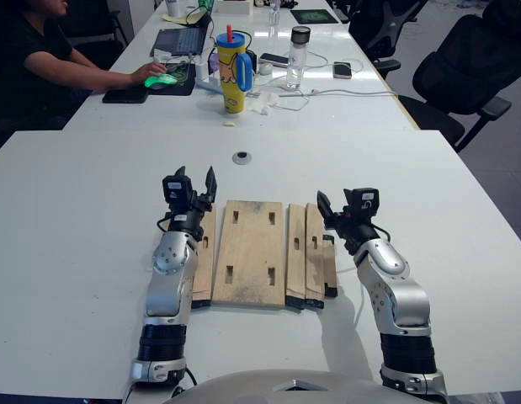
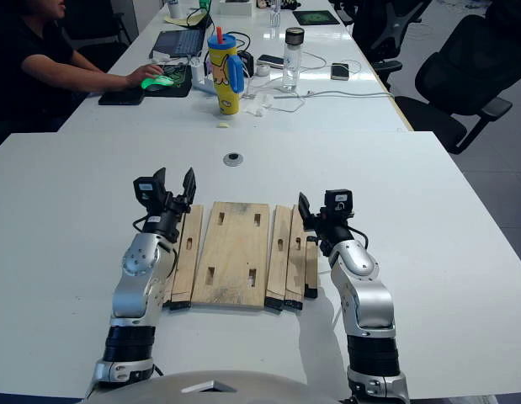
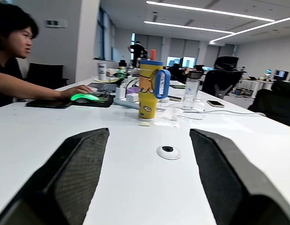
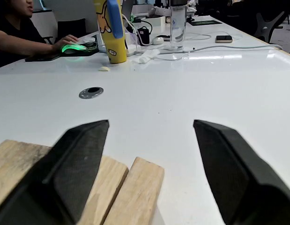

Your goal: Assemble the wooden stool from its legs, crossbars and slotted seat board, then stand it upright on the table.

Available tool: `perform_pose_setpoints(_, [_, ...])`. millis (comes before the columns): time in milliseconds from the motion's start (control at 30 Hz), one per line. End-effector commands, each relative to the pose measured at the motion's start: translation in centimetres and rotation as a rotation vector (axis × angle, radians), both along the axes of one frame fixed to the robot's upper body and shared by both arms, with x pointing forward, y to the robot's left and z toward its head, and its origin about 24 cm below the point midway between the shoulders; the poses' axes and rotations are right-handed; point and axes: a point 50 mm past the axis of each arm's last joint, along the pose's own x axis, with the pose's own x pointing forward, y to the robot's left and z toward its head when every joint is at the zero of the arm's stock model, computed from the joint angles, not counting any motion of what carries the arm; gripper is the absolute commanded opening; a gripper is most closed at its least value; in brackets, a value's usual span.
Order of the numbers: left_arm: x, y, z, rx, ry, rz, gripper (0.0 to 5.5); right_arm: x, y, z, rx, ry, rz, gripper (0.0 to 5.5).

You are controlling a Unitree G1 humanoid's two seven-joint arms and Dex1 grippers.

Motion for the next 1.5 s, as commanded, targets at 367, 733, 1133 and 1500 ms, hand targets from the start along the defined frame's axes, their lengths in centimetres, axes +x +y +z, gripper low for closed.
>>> perform_pose_setpoints(367, [0.3, 0.4, 0.8, 0.021, -0.012, -0.004, 3.20, -4.3, -2.5, 0.3, 0.110, 0.229, -0.130, 3.34])
perform_pose_setpoints(733, [-0.1, 0.7, 0.8, 0.040, 0.017, -0.031, 3.20, -8.3, -1.7, -0.5, 0.056, 0.544, -0.041, 3.34])
perform_pose_setpoints(1133, [-0.6, 0.9, 0.0, 0.046, 0.043, -0.035, 3.20, -9.3, -0.9, -1.3, -0.028, 0.611, 0.041, 3.34])
perform_pose_setpoints(1500, [-0.3, 1.4, -0.7, 0.034, 0.076, -0.044, 3.20, -10.4, -0.8, -2.7, -0.189, 0.692, 0.084, 3.34])
